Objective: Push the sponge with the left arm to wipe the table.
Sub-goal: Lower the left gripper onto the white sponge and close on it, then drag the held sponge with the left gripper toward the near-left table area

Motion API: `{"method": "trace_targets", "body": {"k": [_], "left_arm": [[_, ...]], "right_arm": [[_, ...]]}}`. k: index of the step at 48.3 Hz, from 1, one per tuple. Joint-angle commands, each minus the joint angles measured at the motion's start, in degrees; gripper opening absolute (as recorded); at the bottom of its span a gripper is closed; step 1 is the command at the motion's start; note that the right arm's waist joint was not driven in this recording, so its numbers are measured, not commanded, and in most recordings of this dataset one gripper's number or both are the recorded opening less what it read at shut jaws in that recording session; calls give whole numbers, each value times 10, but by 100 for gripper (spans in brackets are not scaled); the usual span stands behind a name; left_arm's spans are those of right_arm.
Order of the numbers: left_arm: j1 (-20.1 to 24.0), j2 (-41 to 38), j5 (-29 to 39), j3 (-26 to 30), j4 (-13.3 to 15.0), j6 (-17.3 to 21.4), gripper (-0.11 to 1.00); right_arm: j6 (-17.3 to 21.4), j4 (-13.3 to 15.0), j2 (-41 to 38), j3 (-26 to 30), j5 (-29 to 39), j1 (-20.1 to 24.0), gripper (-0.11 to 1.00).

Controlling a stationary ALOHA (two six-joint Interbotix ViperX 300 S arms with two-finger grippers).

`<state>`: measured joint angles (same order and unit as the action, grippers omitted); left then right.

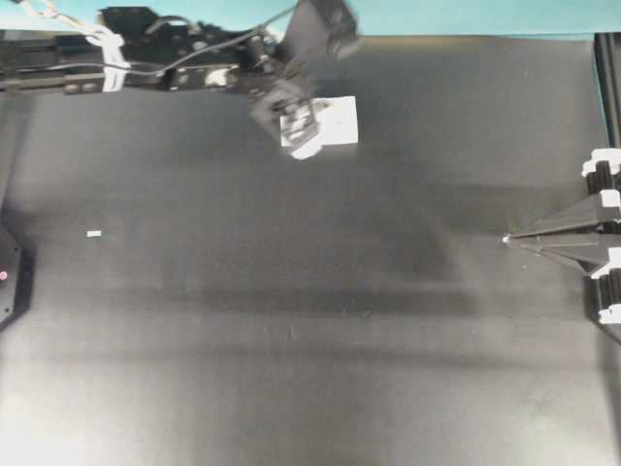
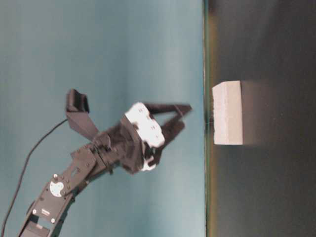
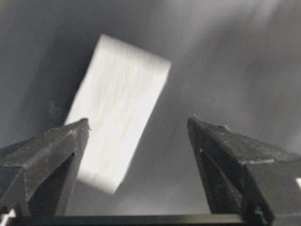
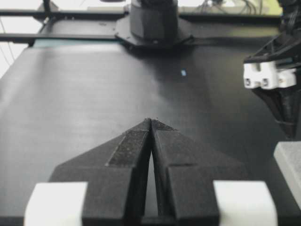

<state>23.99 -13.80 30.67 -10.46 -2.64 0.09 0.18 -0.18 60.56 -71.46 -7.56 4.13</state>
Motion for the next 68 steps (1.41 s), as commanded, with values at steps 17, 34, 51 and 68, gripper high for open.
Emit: {"method": "trace_targets", "body": {"k": [17,34,51,68], "left_arm": [[39,-59,11,51,-3,100,75],[35,-113,-6,48,-3,97,73],[20,-105,1,4,-3,57,43],[-7,-57,83,-32,-3,25,23]], "right_arm": [[6,-4,-2,1,-11,0,-1],[5,-3,-3,-2,-16,0,-1],[4,-4,-3,-4,-24,0,-1],[4,-4,-1,-4,-26,0,-1]]}}
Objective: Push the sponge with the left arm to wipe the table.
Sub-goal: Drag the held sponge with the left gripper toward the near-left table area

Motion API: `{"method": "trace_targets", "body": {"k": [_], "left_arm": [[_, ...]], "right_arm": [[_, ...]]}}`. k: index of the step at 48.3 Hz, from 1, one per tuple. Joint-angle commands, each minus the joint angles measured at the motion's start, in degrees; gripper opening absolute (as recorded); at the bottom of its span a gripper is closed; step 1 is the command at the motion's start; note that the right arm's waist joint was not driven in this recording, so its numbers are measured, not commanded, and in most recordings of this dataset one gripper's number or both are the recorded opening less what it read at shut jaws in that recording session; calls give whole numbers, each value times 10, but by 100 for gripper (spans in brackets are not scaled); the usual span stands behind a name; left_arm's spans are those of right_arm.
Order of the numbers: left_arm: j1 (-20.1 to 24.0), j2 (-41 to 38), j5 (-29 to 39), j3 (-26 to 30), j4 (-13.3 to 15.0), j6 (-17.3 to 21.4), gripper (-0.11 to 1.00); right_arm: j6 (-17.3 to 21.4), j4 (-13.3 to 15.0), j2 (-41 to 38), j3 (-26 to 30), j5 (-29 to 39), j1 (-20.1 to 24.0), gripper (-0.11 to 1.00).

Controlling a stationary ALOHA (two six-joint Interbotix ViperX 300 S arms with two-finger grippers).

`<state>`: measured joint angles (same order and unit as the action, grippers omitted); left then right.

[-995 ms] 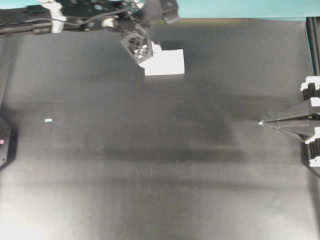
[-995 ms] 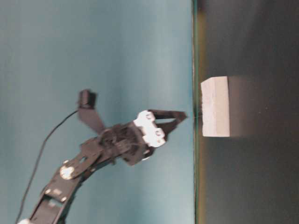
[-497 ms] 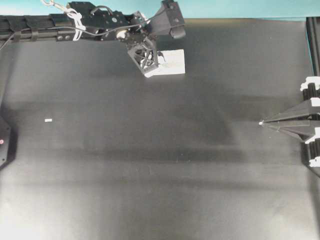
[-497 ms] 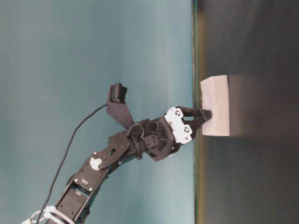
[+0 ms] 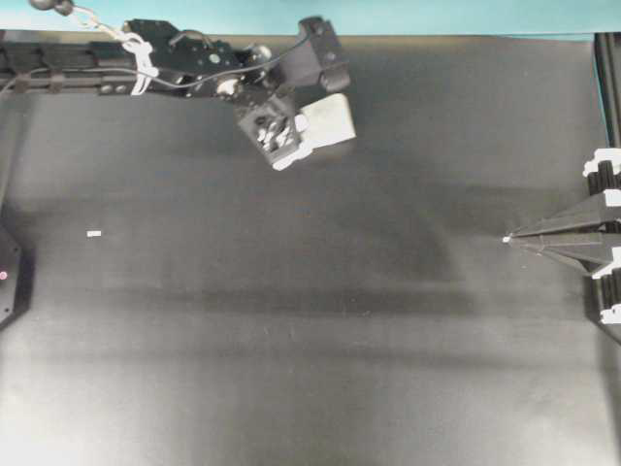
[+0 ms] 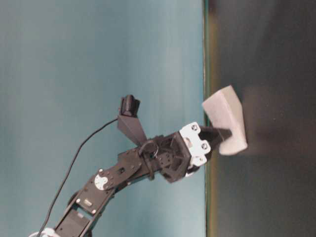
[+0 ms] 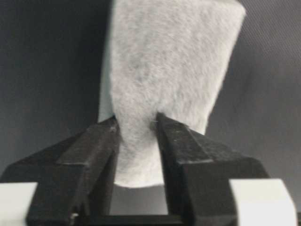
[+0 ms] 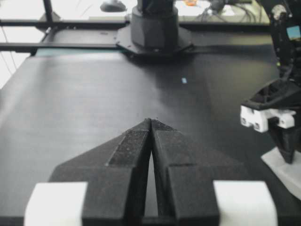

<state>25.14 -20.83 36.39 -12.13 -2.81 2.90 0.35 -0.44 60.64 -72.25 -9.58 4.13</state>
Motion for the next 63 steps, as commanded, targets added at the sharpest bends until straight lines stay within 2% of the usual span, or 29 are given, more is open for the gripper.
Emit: {"method": "trace_targets", "body": {"k": [1,9,14,24,40,53,63], "left_arm": [[-21,18,28,-18,-1,-4,23],[-48,39,38,-47,-1,-17,22],[-68,49,43,-75,0,-39,18],[-109,89,44,-138,0,-79,18],[-189,179,56,-224,0,-165,18],[-293,239,69,-265,1,-270,17],[-374,251,57,-288,1,-352,17]], "right_arm": [[2,-1,-2,4,-6,0,-1],[1,-1,-2,4,-6,0,-1],[1,-1,-2,4,-6,0,-1],[-4,-1,-1,4,-6,0,-1],[-4,-1,-1,4,-6,0,-1],[-4,-1,-1,4,-6,0,-1],[-4,-1,-1,4,-6,0,-1]]}}
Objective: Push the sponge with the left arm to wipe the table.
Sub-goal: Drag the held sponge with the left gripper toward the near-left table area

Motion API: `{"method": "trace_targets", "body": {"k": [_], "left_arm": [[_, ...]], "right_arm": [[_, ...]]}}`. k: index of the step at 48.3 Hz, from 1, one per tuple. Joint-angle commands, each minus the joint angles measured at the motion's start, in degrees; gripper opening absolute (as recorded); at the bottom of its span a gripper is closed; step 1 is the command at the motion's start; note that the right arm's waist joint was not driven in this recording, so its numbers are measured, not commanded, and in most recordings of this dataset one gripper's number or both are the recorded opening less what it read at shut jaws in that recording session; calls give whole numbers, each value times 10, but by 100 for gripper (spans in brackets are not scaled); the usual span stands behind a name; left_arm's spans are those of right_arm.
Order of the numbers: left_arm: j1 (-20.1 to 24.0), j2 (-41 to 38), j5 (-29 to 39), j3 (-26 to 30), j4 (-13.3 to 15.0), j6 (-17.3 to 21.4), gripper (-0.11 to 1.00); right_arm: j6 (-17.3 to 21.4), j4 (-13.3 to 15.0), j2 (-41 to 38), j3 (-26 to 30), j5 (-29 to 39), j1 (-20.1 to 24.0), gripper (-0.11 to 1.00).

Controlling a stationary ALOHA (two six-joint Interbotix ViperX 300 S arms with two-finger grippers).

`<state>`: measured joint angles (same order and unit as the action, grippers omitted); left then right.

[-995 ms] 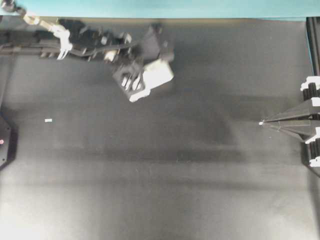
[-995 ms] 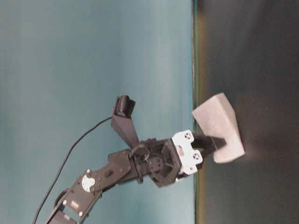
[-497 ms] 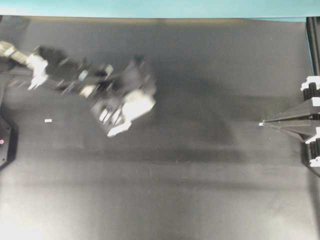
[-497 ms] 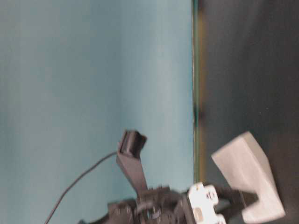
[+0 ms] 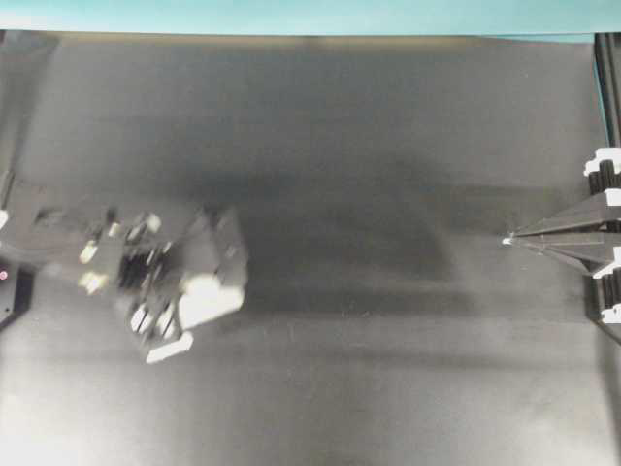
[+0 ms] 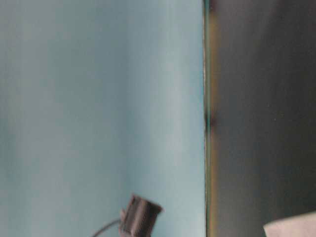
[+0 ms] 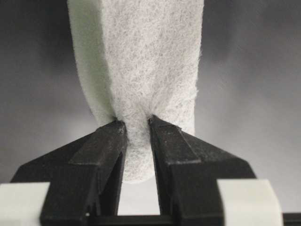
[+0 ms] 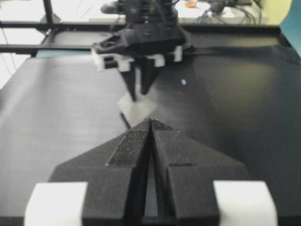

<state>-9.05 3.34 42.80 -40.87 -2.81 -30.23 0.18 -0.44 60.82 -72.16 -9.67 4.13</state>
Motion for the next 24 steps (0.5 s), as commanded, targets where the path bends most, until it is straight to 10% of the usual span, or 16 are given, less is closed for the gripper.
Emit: {"method": "trace_targets", "body": {"k": [1,24], "left_arm": [[-40,10,-10,-2,1,-28,17],[-196,7,-100,-13,1,-207,15]], "right_arm": [[-3,-1,-3,3,-5,0,-1],[3,-1,-2,3,-13,0,-1]]}}
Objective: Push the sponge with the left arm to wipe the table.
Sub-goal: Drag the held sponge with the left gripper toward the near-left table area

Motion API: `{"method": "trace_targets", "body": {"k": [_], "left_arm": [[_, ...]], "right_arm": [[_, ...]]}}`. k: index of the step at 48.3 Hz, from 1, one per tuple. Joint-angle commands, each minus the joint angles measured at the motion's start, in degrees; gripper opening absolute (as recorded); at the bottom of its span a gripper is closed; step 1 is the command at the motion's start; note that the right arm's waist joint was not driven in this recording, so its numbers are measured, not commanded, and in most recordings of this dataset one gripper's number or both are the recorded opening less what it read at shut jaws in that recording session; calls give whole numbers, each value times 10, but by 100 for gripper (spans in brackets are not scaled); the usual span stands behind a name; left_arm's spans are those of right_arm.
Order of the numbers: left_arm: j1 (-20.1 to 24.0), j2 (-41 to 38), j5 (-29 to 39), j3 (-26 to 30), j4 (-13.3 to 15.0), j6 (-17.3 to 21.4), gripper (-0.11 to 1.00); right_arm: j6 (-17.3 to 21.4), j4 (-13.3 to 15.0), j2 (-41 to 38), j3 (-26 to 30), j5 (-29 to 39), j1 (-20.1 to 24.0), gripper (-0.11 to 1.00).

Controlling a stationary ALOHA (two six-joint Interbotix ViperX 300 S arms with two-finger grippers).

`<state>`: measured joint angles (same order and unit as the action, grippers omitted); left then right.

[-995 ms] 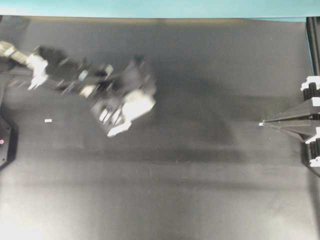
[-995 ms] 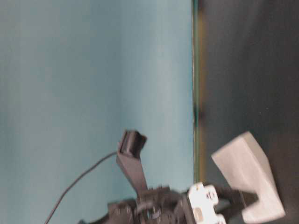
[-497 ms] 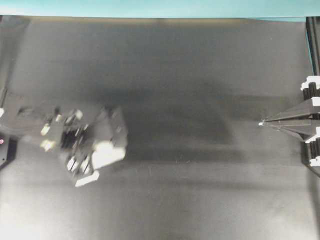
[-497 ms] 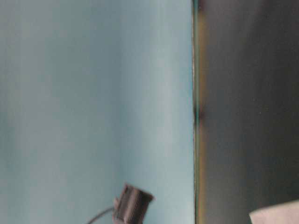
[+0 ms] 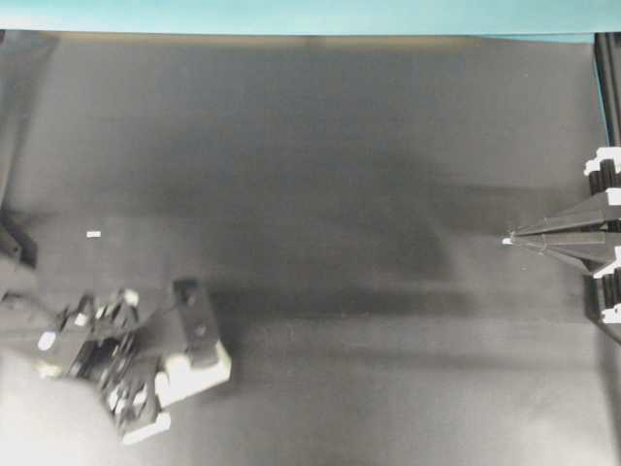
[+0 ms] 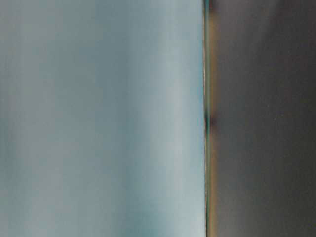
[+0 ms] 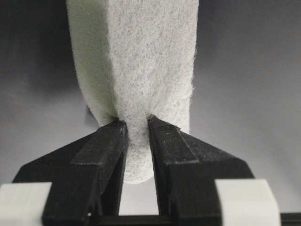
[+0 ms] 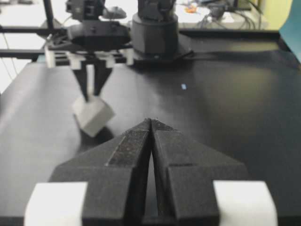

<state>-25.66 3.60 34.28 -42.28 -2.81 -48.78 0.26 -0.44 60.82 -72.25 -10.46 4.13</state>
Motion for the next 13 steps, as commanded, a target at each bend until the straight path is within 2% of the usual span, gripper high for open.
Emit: {"method": "trace_targets", "body": {"k": [1,8,13], "left_arm": [[-37,4,-18,1,1,-30,15],[-68,4,-39,-4,1,-63,15],[-66,4,-42,-12,1,-66,15]], "right_arm": [[3,-1,-3,4,-6,0,-1],[0,-1,-3,4,-7,0,-1],[-1,-1,-3,4,-10,0,-1]]}}
